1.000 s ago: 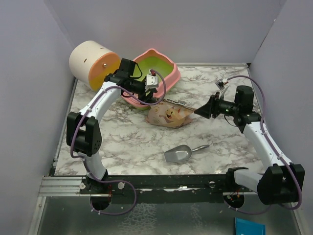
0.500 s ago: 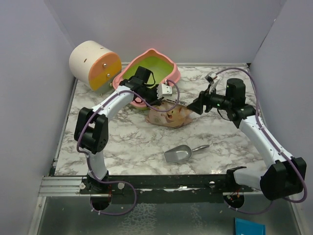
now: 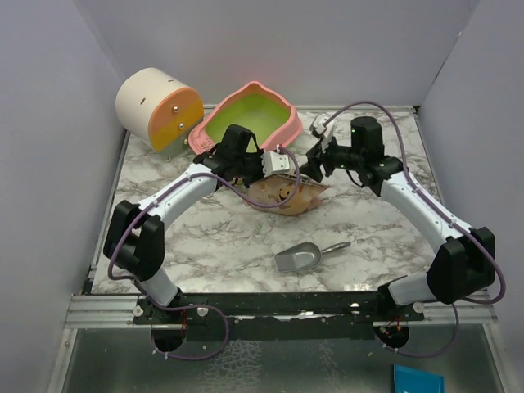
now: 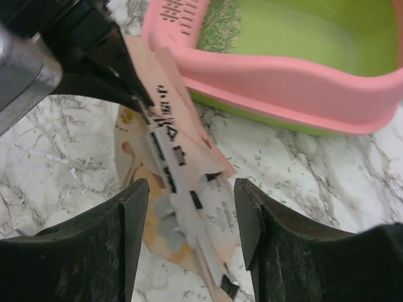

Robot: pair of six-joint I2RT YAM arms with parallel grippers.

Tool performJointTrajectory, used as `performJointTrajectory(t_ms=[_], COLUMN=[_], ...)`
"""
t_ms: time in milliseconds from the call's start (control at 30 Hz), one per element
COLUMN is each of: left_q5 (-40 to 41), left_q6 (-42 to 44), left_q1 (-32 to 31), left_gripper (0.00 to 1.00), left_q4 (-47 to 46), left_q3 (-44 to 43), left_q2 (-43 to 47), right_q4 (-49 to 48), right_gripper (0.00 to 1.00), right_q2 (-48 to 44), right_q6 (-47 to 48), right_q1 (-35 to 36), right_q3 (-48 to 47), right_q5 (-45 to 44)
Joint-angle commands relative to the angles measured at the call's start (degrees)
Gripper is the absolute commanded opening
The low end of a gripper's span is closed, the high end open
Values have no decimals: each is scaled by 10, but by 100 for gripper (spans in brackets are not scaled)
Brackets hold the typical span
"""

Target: Fill the litter box with clean litter

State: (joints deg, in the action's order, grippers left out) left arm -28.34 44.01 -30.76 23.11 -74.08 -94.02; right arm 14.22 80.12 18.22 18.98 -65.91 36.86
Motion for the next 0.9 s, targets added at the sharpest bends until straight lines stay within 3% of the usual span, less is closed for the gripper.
performJointTrajectory(t_ms=[0,267,867], left_q5=[19,27,80], left_q6=[-50,-127,-175], left_q1=[3,2,3], left_gripper=[14,26,27], left_q4=[-77,-113,-135], left_q3=[10,49,82], left_q2=[48,84,138], right_q4=[54,-36,-35], right_gripper=[57,58,55], right_q2=[14,-31,12], right_q6=[64,32,39], right_q1=[67,86,86], right_q3=[-15,59,63], right_q5=[-77,-155,-200])
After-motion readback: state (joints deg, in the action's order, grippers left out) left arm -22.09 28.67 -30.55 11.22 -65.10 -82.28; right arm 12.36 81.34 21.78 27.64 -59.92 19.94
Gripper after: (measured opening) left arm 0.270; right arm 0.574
